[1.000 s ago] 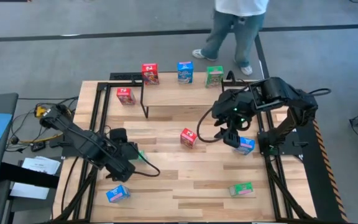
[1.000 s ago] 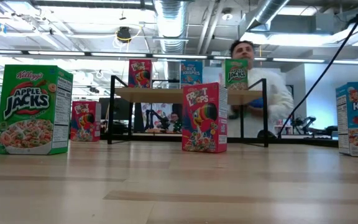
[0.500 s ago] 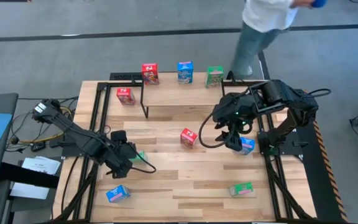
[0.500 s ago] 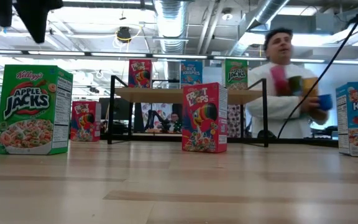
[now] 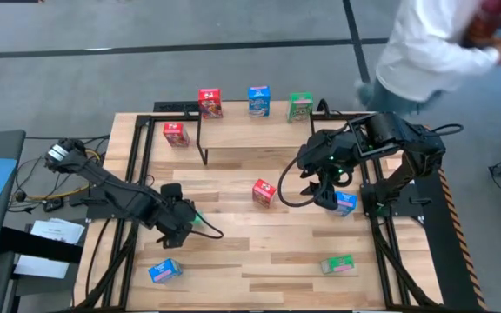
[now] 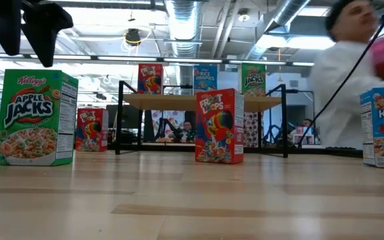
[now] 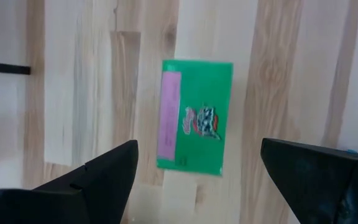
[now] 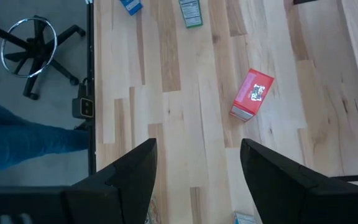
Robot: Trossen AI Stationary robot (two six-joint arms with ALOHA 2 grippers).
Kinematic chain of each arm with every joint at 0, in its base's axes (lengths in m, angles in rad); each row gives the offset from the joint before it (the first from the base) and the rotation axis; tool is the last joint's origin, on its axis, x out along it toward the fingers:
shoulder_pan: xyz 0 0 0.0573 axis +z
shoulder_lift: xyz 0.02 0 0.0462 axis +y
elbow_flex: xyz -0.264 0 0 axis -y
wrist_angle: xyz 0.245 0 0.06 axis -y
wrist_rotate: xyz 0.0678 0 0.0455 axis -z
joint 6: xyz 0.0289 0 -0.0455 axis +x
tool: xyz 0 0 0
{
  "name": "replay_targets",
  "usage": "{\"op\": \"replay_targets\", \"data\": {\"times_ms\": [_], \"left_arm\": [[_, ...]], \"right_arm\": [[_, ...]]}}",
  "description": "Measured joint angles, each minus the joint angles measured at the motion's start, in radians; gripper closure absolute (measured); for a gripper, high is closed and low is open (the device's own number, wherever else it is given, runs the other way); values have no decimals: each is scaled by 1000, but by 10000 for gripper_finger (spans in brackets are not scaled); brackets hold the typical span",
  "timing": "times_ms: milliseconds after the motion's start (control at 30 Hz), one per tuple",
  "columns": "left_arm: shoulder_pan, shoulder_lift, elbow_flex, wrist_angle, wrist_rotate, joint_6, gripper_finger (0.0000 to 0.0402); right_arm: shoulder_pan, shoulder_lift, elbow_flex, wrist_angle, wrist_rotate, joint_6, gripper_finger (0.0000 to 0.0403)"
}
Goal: Stack cereal on shelf
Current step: Put the top green cereal box on the shelf aligned with the other green cereal box
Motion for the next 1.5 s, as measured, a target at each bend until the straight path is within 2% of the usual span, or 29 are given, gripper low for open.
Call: {"op": "replay_targets", "data": {"times_ms": [400, 733, 1167, 1500], "left_arm": [[76, 0, 0, 28, 29, 76, 72], [79, 1, 0, 25, 47, 112, 72], [92, 97, 0, 25, 73, 124, 72], [106, 98, 0, 25, 107, 128, 72]], "right_arm": [[0, 0, 0, 0, 0, 0, 147], [-1, -1, 0, 0, 0, 1, 147], [-1, -1, 0, 4, 0, 3, 147], [-1, -1, 0, 4, 0, 2, 147]]}}
